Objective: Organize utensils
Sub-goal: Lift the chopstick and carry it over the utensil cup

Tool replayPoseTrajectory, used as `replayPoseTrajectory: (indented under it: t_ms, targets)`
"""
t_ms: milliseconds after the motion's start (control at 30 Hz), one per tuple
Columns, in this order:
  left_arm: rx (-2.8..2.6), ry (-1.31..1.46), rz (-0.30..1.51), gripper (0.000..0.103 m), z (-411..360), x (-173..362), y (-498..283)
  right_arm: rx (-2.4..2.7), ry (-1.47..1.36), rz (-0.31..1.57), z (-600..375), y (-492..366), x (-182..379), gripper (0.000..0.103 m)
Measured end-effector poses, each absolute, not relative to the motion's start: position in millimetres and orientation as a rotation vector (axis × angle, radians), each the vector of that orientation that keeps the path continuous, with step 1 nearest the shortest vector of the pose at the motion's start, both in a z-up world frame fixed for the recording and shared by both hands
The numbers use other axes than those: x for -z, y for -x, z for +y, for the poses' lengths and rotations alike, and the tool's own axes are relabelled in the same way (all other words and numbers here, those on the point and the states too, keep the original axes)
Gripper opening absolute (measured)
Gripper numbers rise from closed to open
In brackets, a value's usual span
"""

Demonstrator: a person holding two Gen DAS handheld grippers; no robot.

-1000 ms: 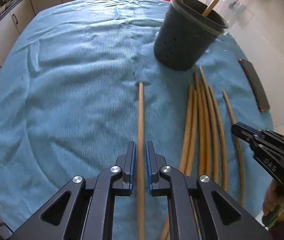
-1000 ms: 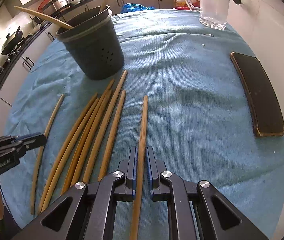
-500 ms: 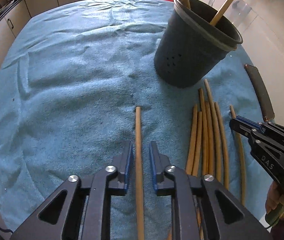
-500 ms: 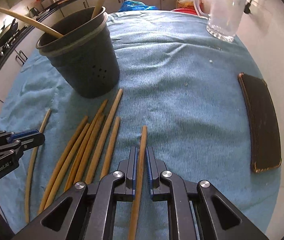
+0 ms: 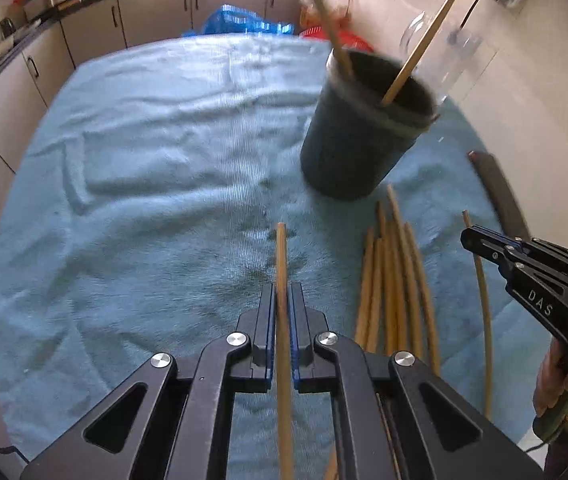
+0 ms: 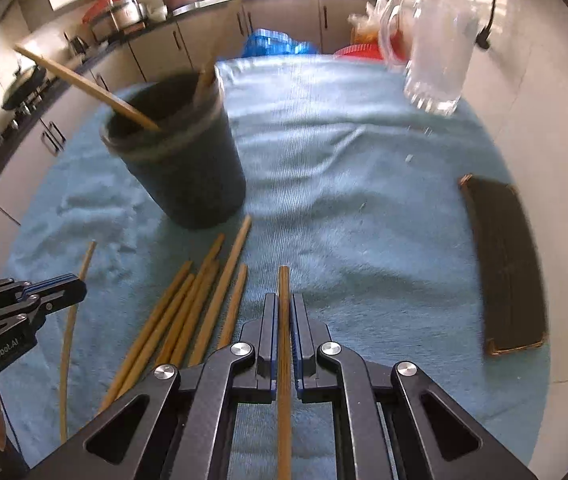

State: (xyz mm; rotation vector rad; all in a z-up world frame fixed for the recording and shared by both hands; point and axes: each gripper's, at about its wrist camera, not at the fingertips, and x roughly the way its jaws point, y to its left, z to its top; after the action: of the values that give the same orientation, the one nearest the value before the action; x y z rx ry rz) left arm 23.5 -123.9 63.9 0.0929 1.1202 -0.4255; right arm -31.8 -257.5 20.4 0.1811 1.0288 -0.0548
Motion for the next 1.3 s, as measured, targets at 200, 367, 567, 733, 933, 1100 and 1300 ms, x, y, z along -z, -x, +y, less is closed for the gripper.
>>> replayPoseTrajectory:
  t_ms: [200,367,567,733,933,1100,1300]
  targets:
    - [0.456,-0.078,0.980,0.006,-116.5,-111.5,8.1,0.057,-0.220,0.901,-267.2,63.9,-60.9,0.006]
    - [0.474,-0.074,0.880,0.006,-111.0,-140.3,41.4,0.060,-0.219,0.807,-263.6,97.6,-92.0,0.006]
    - [0.478,-0.095,0.783,0.006,-103.6,-164.5,70.3,0.048,-0.204,0.706,-256.7,131.0,-125.0,0.006]
    - [0.494,-0.082,0.732,0.006,-97.6,-177.8,88.5,0.042,-0.198,0.643,-248.3,155.5,-146.1,0.006]
    - [0.516,-0.068,0.699,0.006,-93.7,-189.2,98.2,0.042,-0.173,0.602,-241.3,167.7,-162.0,0.006]
    - [0.524,-0.061,0.656,0.006,-93.9,-203.7,100.0,0.036,-0.176,0.569,-242.9,169.7,-176.6,0.006]
    - [0.520,-0.066,0.615,0.006,-102.3,-228.9,84.3,0.018,-0.171,0.525,-242.4,155.9,-201.9,0.006]
